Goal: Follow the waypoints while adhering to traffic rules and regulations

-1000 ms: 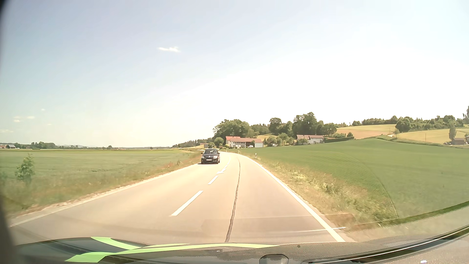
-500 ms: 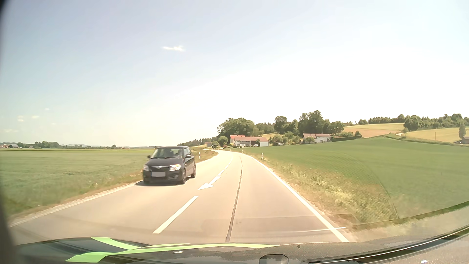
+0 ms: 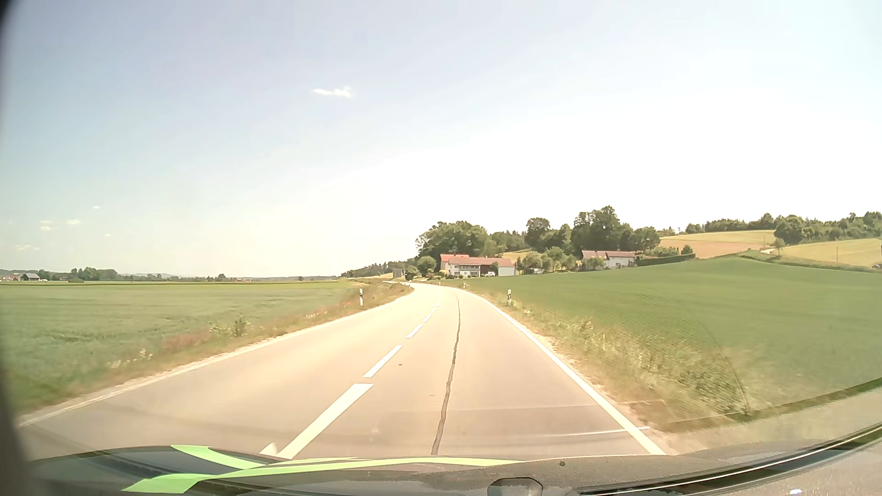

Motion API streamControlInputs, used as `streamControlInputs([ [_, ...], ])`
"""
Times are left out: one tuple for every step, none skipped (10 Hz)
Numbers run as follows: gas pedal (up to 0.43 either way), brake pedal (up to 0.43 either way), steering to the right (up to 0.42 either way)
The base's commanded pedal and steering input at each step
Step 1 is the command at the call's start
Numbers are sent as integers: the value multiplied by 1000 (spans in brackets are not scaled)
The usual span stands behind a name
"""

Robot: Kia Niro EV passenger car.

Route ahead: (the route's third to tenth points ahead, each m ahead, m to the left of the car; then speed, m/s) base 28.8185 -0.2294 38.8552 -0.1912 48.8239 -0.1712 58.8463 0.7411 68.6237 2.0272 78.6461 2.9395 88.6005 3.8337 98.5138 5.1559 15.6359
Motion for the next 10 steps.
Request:
streamControlInputs([
  [299,0,-13],
  [299,0,-11],
  [299,0,-8],
  [299,0,-6],
  [299,0,-6],
  [299,0,-5],
  [299,0,-5],
  [299,0,-5],
  [299,0,-5],
  [299,0,-5],
])
